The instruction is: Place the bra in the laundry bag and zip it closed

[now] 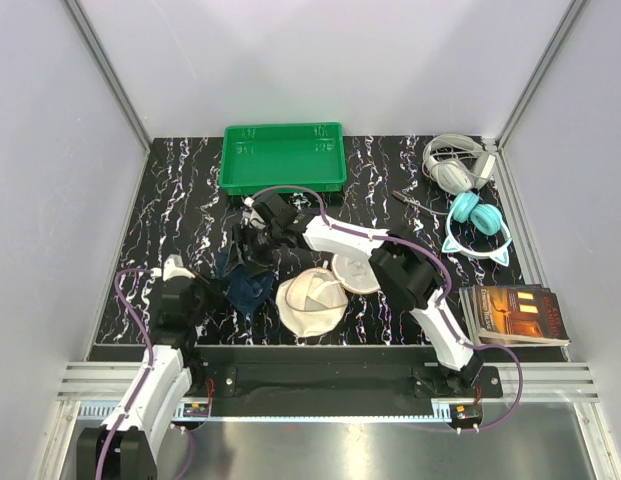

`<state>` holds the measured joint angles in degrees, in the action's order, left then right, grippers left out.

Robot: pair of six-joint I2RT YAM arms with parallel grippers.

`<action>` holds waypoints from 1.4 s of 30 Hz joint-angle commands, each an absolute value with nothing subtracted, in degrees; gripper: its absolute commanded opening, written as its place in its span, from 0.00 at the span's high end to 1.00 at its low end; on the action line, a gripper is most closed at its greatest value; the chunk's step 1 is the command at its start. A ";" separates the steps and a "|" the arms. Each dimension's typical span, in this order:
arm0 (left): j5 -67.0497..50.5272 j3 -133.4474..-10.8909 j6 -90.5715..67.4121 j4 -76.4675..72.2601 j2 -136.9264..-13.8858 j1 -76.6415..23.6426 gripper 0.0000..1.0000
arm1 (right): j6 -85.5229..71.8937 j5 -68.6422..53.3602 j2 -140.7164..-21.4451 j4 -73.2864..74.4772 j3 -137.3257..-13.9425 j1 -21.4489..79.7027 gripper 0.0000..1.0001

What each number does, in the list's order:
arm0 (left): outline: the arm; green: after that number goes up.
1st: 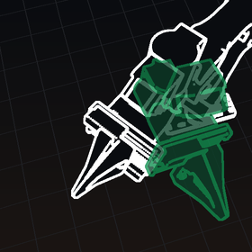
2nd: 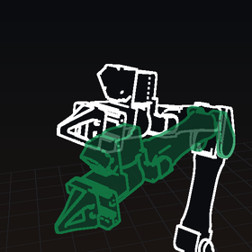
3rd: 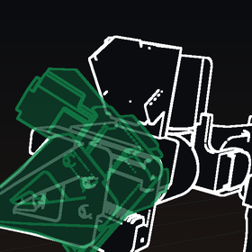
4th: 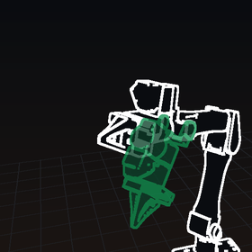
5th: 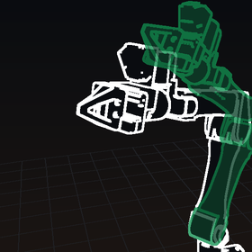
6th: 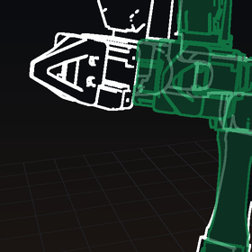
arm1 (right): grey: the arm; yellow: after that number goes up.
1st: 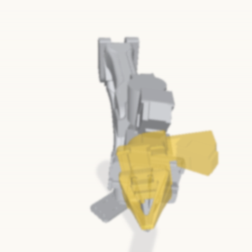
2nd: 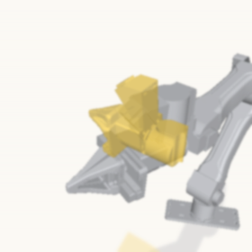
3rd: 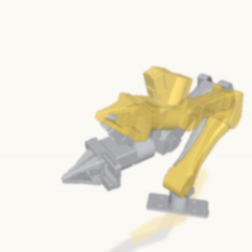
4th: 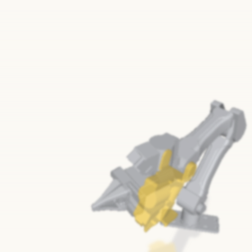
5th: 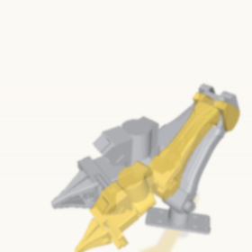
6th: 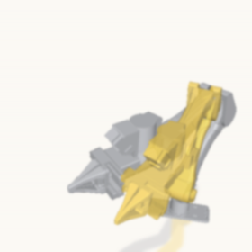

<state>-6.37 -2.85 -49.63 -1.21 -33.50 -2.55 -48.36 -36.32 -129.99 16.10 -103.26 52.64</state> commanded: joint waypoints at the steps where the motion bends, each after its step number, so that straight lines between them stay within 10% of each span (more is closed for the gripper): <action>1: -10.10 -2.37 -51.50 -5.10 -34.01 -1.15 1.00 | -39.57 -30.69 -130.08 26.35 -107.40 52.91 0.25; 8: -15.73 -1.06 -55.63 -9.48 -38.31 2.72 1.00 | -31.64 -26.80 -123.67 34.36 -103.89 52.65 0.01; 31: -17.75 -4.31 -50.01 -6.86 -41.84 9.84 1.00 | -26.45 -10.29 -105.38 17.44 -78.32 63.10 0.00; 42: -20.30 -4.83 -48.34 -4.66 -41.14 13.80 1.00 | -36.30 -5.08 -106.87 12.13 -74.00 64.60 0.27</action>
